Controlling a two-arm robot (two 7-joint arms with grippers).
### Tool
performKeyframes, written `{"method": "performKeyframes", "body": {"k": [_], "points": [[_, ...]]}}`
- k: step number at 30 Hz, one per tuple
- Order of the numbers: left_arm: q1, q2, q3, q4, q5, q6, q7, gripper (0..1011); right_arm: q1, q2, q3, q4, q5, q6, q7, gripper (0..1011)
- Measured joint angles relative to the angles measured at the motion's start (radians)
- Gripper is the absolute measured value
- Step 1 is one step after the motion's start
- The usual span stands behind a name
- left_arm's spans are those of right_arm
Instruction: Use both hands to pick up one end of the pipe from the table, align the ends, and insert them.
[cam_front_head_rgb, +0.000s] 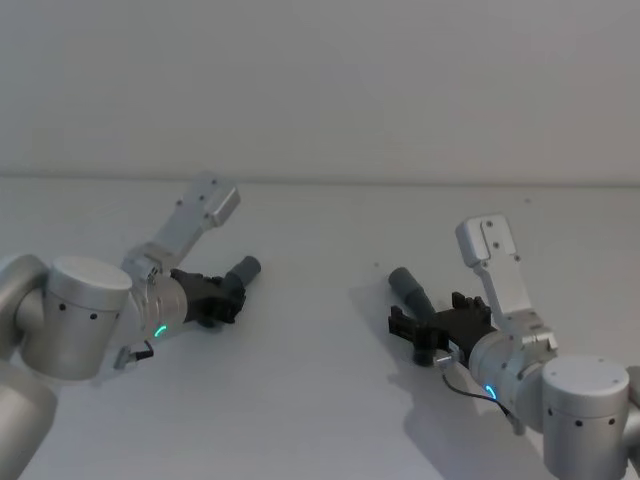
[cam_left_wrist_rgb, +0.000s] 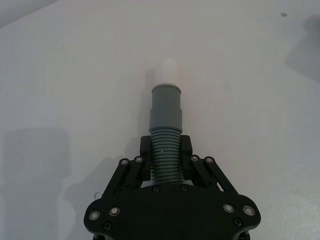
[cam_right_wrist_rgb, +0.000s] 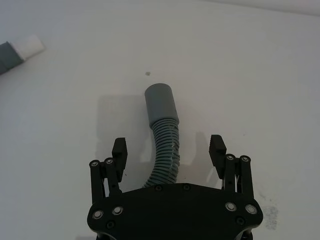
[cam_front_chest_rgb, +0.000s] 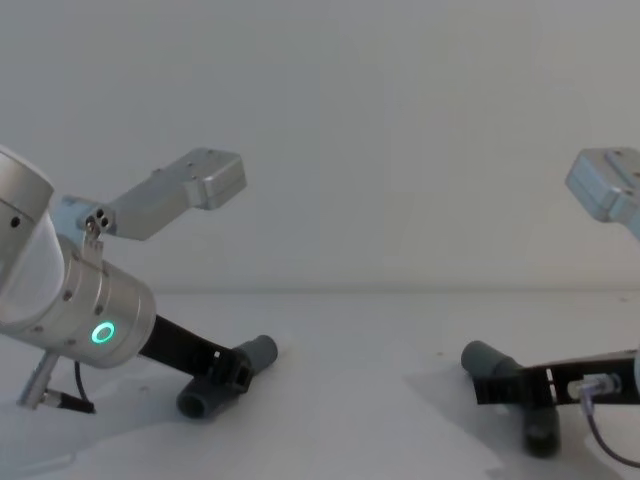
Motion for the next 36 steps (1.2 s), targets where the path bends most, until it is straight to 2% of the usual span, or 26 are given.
{"method": "performKeyframes", "body": {"k": [11, 17, 18, 23, 25, 28, 29, 31, 32, 35, 36], "points": [[0.000, 0.000, 0.000, 0.000, 0.000, 0.000, 0.000, 315, 0.008, -0.026, 0.016, 0.012, 0.010, 0.023, -0.003, 996], [0.000, 0.000, 0.000, 0.000, 0.000, 0.000, 0.000, 315, 0.010, -0.034, 0.022, 0.016, 0.014, 0.029, -0.002, 903], [0.000, 0.000, 0.000, 0.000, 0.000, 0.000, 0.000, 315, 0.011, -0.035, 0.023, 0.017, 0.015, 0.030, -0.002, 839], [0.000, 0.000, 0.000, 0.000, 0.000, 0.000, 0.000, 315, 0.012, -0.038, 0.025, 0.019, 0.016, 0.033, -0.001, 700], [0.000, 0.000, 0.000, 0.000, 0.000, 0.000, 0.000, 315, 0.012, -0.040, 0.026, 0.020, 0.017, 0.034, -0.001, 606], [0.000, 0.000, 0.000, 0.000, 0.000, 0.000, 0.000, 315, 0.013, -0.042, 0.027, 0.020, 0.017, 0.035, -0.001, 577], [0.000, 0.000, 0.000, 0.000, 0.000, 0.000, 0.000, 315, 0.013, -0.042, 0.027, 0.021, 0.017, 0.035, -0.001, 489], [0.000, 0.000, 0.000, 0.000, 0.000, 0.000, 0.000, 317, 0.013, -0.043, 0.027, 0.021, 0.018, 0.036, -0.001, 444], [0.000, 0.000, 0.000, 0.000, 0.000, 0.000, 0.000, 315, 0.013, -0.043, 0.028, 0.021, 0.018, 0.036, 0.000, 373], [0.000, 0.000, 0.000, 0.000, 0.000, 0.000, 0.000, 315, 0.013, -0.044, 0.028, 0.022, 0.018, 0.036, 0.000, 314], [0.000, 0.000, 0.000, 0.000, 0.000, 0.000, 0.000, 315, 0.013, -0.044, 0.028, 0.022, 0.018, 0.036, 0.000, 261]]}}
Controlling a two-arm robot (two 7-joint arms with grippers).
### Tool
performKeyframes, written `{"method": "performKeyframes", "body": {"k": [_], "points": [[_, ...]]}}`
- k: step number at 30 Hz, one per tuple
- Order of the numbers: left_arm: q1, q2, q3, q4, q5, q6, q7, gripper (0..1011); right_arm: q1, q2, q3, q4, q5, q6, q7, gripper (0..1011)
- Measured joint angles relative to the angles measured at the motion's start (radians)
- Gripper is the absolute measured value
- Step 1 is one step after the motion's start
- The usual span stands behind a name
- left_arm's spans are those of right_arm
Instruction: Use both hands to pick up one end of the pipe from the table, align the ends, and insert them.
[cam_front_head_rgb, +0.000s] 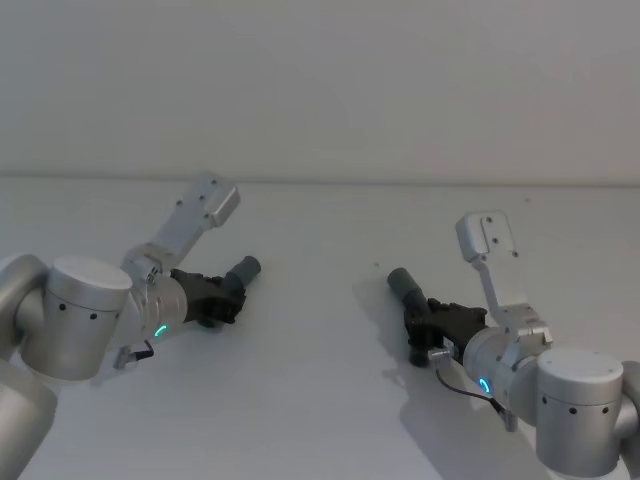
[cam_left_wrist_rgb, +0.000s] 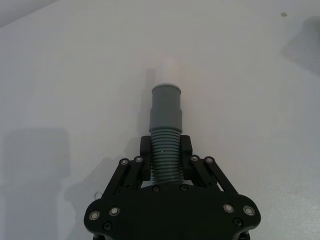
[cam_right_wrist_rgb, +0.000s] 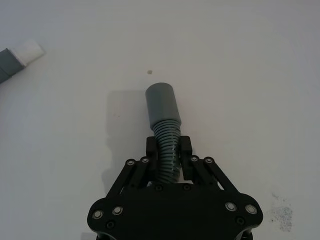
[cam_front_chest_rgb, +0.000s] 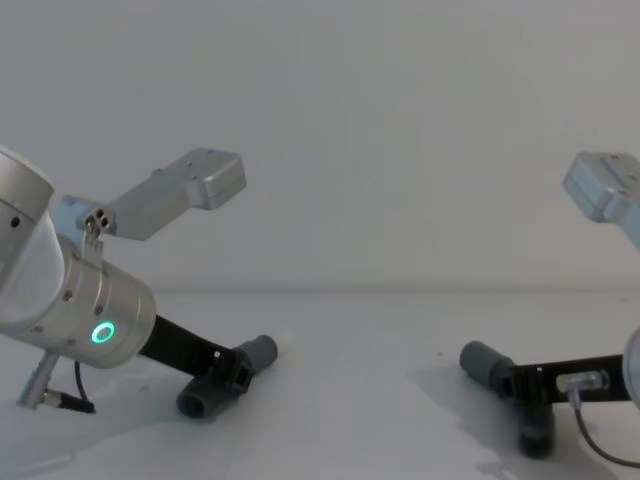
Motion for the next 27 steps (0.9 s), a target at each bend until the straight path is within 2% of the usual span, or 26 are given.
{"method": "performKeyframes", "body": {"k": [3, 7, 17, 27], "points": [[0.000, 0.000, 0.000, 0.000, 0.000, 0.000, 0.000, 315, 0.000, -0.001, 0.000, 0.000, 0.000, 0.000, 0.000, 188], [0.000, 0.000, 0.000, 0.000, 0.000, 0.000, 0.000, 315, 0.001, -0.001, 0.001, 0.001, 0.001, 0.001, 0.001, 138], [-0.016, -0.007, 0.018, 0.006, 0.019, 0.017, 0.005, 315, 0.000, 0.005, 0.002, 0.000, 0.001, -0.016, 0.016, 125], [-0.051, 0.004, 0.081, -0.015, 0.067, 0.018, -0.014, 315, -0.002, 0.048, 0.005, -0.016, 0.012, -0.104, 0.100, 125]]}}
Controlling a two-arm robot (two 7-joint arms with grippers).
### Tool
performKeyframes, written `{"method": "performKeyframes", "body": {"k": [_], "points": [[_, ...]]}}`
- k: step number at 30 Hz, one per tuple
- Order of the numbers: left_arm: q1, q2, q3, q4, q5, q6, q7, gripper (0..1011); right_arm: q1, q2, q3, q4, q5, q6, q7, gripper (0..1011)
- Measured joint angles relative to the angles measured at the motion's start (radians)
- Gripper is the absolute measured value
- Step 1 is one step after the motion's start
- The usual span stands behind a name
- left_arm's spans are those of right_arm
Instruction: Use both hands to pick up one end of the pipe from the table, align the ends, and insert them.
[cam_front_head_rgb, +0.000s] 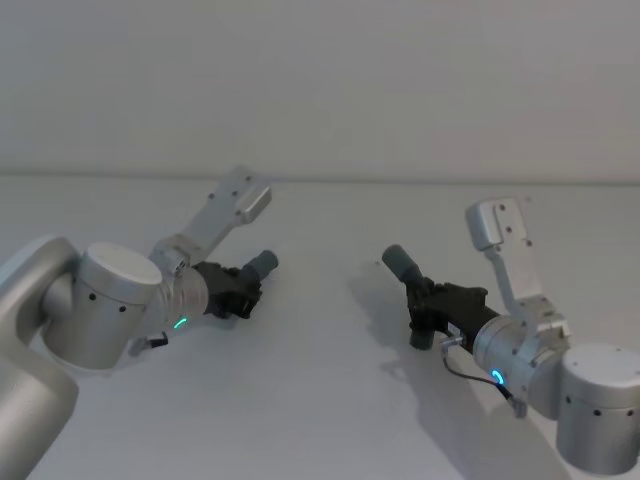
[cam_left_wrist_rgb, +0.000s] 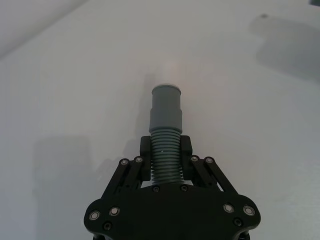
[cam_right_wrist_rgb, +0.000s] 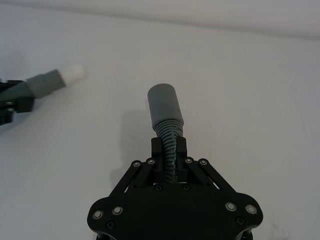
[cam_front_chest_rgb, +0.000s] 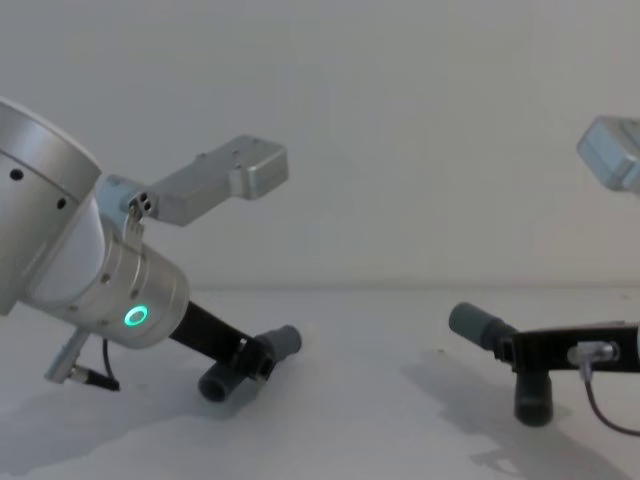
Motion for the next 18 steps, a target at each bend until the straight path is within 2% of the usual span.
{"method": "performKeyframes", "body": {"k": [10, 13, 17, 18], "points": [[-0.023, 0.046, 0.055, -0.049, 0.032, -0.046, -0.060, 315, 0.004, 0.076, 0.003, -0.010, 0.030, -0.094, 0.136, 125], [-0.027, 0.069, 0.070, -0.069, 0.039, -0.069, -0.089, 315, 0.007, 0.113, 0.002, -0.009, 0.037, -0.138, 0.193, 123], [-0.027, 0.108, 0.080, -0.100, 0.042, -0.098, -0.131, 315, 0.009, 0.142, -0.002, -0.004, 0.040, -0.178, 0.237, 122], [-0.027, 0.116, 0.081, -0.106, 0.042, -0.103, -0.138, 315, 0.011, 0.159, -0.004, -0.001, 0.040, -0.205, 0.262, 123]]}}
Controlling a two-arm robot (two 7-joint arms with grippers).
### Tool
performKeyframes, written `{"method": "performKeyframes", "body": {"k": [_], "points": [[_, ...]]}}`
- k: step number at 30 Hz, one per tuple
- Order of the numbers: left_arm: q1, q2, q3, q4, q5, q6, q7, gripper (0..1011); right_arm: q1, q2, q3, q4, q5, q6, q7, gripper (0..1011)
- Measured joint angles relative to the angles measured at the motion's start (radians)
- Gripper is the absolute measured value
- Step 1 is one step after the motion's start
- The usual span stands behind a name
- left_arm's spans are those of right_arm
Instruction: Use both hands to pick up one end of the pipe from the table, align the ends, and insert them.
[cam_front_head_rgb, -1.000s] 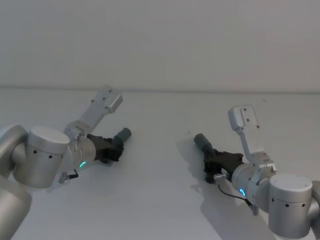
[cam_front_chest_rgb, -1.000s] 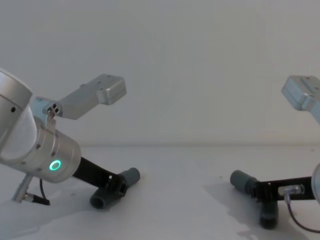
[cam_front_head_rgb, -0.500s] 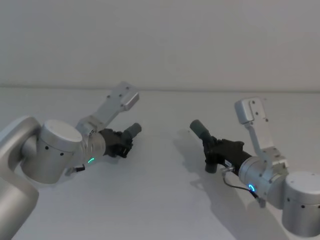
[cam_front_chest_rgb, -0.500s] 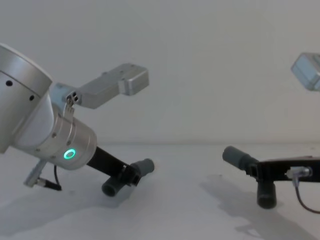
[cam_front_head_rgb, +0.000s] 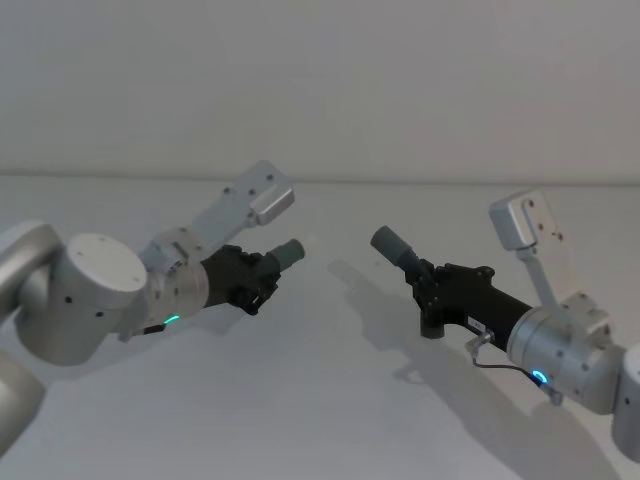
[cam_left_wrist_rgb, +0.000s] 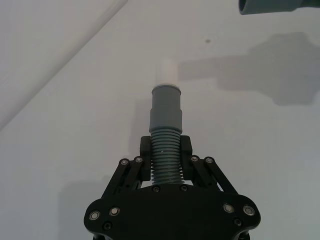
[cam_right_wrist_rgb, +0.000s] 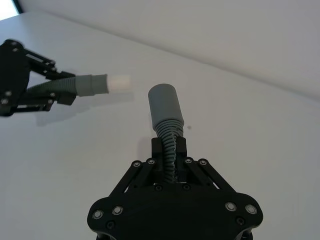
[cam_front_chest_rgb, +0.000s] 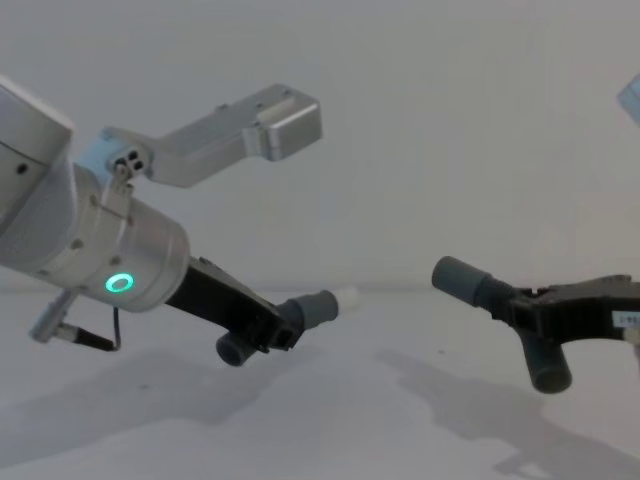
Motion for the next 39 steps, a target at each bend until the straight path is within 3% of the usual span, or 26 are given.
{"method": "performKeyframes", "body": {"k": [12, 14, 20, 21, 27, 39], "points": [[0.006, 0.101, -0.003, -0.070, -0.007, -0.051, -0.101, 315, 0.015, 0.108, -0.019, 0.046, -0.014, -0.223, 0.156, 122], [0.004, 0.122, -0.003, -0.083, -0.006, -0.057, -0.120, 315, 0.021, 0.132, -0.023, 0.067, -0.017, -0.304, 0.200, 122], [-0.009, 0.170, 0.000, -0.103, -0.006, -0.081, -0.187, 315, 0.036, 0.174, -0.031, 0.116, -0.016, -0.446, 0.282, 122], [-0.011, 0.175, 0.001, -0.104, -0.007, -0.084, -0.196, 315, 0.036, 0.174, -0.031, 0.116, -0.016, -0.446, 0.282, 122], [-0.032, 0.211, 0.007, -0.107, -0.019, -0.124, -0.275, 315, 0.061, 0.209, -0.046, 0.171, 0.003, -0.592, 0.386, 122], [-0.084, 0.252, 0.028, -0.081, -0.056, -0.211, -0.425, 315, 0.113, 0.251, -0.084, 0.251, 0.052, -0.760, 0.564, 122]]}}
